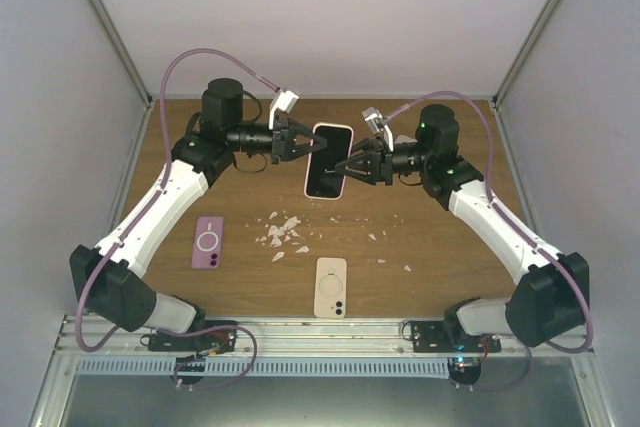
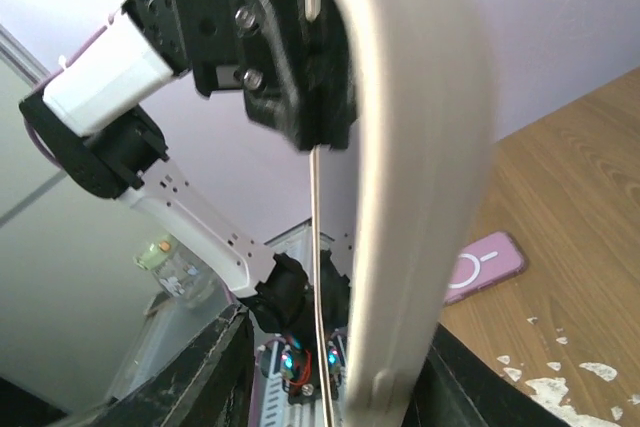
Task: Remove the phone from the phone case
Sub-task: Adjust the phone.
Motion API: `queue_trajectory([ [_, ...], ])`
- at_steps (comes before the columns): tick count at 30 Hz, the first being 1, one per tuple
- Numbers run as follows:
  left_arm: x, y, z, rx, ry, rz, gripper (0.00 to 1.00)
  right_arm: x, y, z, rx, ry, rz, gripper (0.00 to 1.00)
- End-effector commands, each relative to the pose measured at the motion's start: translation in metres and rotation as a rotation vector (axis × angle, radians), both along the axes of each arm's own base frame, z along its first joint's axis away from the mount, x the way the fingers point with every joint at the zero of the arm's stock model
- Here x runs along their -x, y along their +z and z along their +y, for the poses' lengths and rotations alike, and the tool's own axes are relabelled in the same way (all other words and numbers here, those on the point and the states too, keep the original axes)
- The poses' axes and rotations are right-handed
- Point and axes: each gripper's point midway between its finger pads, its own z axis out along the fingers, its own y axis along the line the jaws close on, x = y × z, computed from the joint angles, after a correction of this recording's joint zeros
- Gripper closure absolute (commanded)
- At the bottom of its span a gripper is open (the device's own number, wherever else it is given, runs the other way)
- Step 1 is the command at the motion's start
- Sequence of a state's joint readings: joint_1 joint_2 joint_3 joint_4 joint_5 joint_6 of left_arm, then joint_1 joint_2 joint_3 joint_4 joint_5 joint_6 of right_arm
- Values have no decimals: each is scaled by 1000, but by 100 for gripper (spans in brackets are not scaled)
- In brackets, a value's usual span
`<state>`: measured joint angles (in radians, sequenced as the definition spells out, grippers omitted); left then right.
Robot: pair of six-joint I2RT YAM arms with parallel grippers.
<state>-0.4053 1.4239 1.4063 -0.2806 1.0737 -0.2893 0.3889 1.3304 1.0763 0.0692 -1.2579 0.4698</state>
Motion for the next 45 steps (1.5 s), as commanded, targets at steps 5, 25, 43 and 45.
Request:
queue_trajectory([
  [5, 20, 29, 2, 73, -17, -96, 100, -9, 23, 7, -37, 0, -10, 71],
  [25, 21, 1, 31, 4, 8, -141, 42, -3, 59, -33, -99, -41, -89, 100],
  [43, 47, -25, 0, -69, -58, -183, 39, -6, 65, -53, -141, -114, -39, 100],
  [45, 46, -28, -3, -76, -62, -182, 40, -6, 65, -53, -141, -113, -38, 100],
])
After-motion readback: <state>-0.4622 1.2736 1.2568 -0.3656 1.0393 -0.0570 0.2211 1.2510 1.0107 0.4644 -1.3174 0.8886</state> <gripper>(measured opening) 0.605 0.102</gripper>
